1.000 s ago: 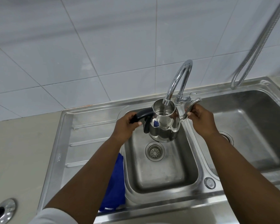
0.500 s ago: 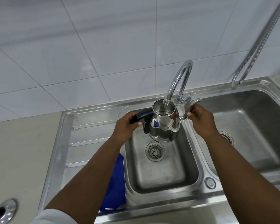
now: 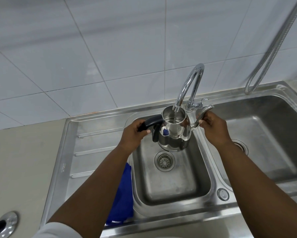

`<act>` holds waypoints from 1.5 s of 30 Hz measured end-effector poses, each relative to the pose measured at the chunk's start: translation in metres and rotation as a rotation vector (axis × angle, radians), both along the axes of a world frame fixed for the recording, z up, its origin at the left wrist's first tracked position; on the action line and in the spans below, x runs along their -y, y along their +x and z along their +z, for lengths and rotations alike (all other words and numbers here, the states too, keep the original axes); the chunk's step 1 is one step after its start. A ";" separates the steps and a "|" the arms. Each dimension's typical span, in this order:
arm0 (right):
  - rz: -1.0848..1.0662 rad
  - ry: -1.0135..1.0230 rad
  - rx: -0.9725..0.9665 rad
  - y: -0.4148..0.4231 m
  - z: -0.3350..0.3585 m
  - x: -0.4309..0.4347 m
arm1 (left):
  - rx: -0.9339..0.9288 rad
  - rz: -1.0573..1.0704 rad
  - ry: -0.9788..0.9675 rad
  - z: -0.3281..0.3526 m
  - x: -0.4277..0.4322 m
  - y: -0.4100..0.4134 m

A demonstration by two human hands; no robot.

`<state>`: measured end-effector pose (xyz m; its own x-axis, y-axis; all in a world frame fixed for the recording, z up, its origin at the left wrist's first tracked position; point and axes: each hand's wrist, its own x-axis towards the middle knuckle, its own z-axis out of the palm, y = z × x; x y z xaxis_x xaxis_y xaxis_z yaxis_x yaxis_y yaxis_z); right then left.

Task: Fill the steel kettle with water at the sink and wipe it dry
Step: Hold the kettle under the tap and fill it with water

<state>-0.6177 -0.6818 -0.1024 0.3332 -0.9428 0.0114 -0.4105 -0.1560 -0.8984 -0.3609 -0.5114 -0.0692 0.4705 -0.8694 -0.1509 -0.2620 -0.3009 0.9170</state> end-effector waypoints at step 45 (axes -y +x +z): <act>-0.010 -0.005 0.004 -0.002 0.001 -0.003 | 0.010 0.015 0.001 -0.002 0.000 -0.001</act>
<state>-0.6202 -0.6784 -0.1013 0.3240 -0.9459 0.0172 -0.4082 -0.1561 -0.8995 -0.3617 -0.5118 -0.0714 0.4849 -0.8622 -0.1469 -0.2668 -0.3058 0.9139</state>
